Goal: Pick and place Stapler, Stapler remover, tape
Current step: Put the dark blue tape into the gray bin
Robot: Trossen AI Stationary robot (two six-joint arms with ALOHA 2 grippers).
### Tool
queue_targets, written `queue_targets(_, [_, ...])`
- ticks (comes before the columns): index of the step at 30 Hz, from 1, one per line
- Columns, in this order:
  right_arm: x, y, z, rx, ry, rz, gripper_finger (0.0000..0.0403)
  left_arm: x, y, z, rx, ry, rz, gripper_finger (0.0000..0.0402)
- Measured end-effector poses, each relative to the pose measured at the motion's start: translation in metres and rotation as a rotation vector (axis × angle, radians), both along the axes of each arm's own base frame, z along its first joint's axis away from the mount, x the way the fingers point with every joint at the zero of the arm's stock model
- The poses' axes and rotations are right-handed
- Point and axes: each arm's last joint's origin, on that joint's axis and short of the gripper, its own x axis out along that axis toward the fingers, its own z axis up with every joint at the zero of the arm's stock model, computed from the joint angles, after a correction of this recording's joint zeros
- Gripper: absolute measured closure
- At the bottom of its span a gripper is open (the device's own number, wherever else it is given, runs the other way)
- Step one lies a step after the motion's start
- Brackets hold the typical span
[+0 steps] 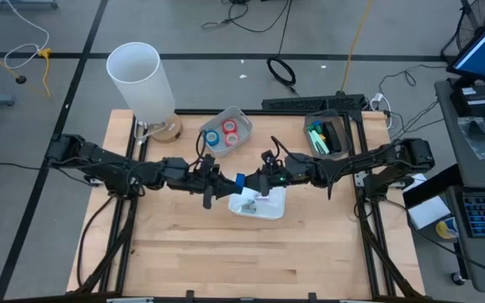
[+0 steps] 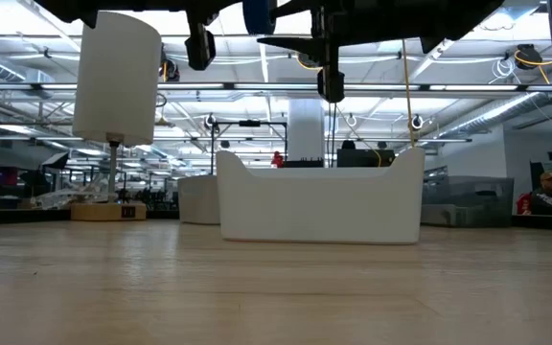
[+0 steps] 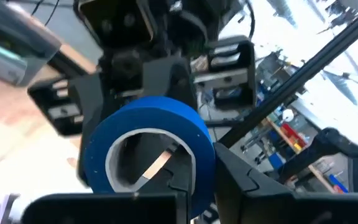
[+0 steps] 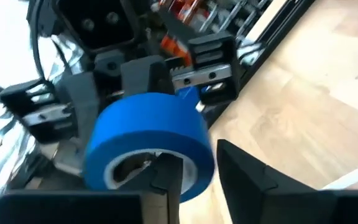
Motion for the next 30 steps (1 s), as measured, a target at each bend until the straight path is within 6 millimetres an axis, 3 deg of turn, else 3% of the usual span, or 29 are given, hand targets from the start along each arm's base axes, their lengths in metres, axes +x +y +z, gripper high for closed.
queue_targets(7, [-0.003, 0.006, -0.004, 0.025, 0.053, 0.271, 0.0285, -0.002, -0.001, -0.002, 0.037, 0.039, 0.035, 0.0369])
queue_targets(11, [-0.007, 0.014, -0.01, 0.056, 0.113, 0.447, 0.0281, -0.006, 0.003, 0.002, 0.087, 0.039, 0.163, 0.0369])
queue_targets(14, [-0.007, 0.018, -0.007, 0.016, 0.073, 0.48, 0.0281, -0.011, 0.003, 0.0, 0.135, 0.089, 0.242, 0.0369])
queue_targets(20, [-0.015, 0.021, 0.015, -0.112, -0.079, 0.527, 0.028, -0.011, 0.01, 0.002, 0.245, 0.232, 0.446, 0.0369])
queue_targets(23, [-0.023, 0.02, 0.028, -0.204, -0.142, 0.522, 0.028, -0.003, 0.016, 0.011, 0.33, 0.333, 0.531, 0.0369])
queue_targets(30, [-0.06, 0.016, 0.054, -0.409, -0.308, 0.503, 0.028, 0.024, 0.051, 0.015, 0.473, 0.618, 0.669, 0.0369])
